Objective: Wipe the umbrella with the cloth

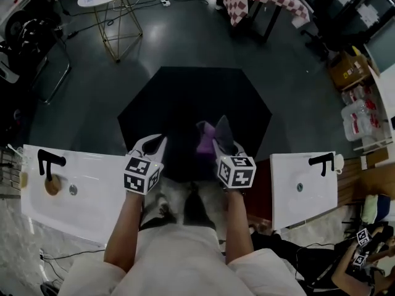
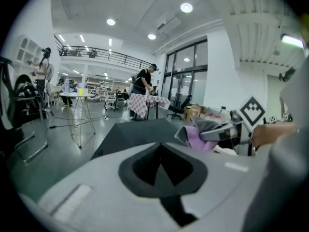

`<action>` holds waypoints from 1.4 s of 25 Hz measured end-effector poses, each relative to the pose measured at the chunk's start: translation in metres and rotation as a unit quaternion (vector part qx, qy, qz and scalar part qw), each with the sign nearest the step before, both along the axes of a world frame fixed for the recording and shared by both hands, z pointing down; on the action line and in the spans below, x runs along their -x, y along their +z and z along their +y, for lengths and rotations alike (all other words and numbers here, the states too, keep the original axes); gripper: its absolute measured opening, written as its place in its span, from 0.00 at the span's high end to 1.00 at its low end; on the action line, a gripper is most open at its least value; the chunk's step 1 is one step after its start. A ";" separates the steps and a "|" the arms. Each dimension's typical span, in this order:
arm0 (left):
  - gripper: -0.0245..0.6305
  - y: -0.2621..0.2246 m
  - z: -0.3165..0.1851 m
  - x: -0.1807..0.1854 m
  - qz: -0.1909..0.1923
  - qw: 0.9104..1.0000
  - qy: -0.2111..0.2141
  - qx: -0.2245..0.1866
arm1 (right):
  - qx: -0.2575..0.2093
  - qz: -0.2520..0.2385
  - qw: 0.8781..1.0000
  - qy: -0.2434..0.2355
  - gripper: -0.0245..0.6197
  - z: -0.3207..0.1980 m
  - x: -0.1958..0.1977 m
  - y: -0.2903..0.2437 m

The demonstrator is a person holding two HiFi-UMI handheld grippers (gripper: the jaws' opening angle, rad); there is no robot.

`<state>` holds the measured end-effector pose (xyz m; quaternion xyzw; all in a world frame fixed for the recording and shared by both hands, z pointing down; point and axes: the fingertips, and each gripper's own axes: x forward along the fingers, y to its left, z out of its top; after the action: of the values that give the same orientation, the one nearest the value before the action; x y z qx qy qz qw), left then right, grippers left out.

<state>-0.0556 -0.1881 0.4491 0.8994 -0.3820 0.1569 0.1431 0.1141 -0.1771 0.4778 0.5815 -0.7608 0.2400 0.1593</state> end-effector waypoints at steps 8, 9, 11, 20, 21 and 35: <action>0.96 -0.053 0.011 0.005 -0.004 0.998 0.005 -0.056 | -0.073 0.007 0.997 -0.007 0.77 0.037 0.011 -0.088; 0.96 -0.060 0.014 0.005 -0.005 0.998 0.007 -0.062 | -0.083 0.008 0.996 -0.005 0.77 0.043 0.009 -0.099; 0.96 -0.074 0.022 0.004 -0.004 0.997 0.006 -0.073 | -0.105 0.008 0.994 -0.002 0.77 0.055 0.002 -0.121; 0.96 -0.129 0.112 -0.015 0.002 0.993 0.012 -0.122 | -0.172 0.004 0.985 -0.021 0.77 0.144 -0.012 -0.185; 0.96 -0.130 0.127 -0.019 0.002 0.992 0.016 -0.122 | -0.173 0.004 0.985 -0.026 0.77 0.157 -0.013 -0.187; 0.96 -0.176 0.320 -0.034 -0.004 0.985 0.017 -0.173 | -0.195 0.013 0.979 -0.048 0.77 0.339 -0.017 -0.224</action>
<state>-0.0220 0.1321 0.2735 0.9162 -0.3889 0.0948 -0.0189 0.1312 0.1614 0.2537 0.5675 -0.8178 0.0715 0.0636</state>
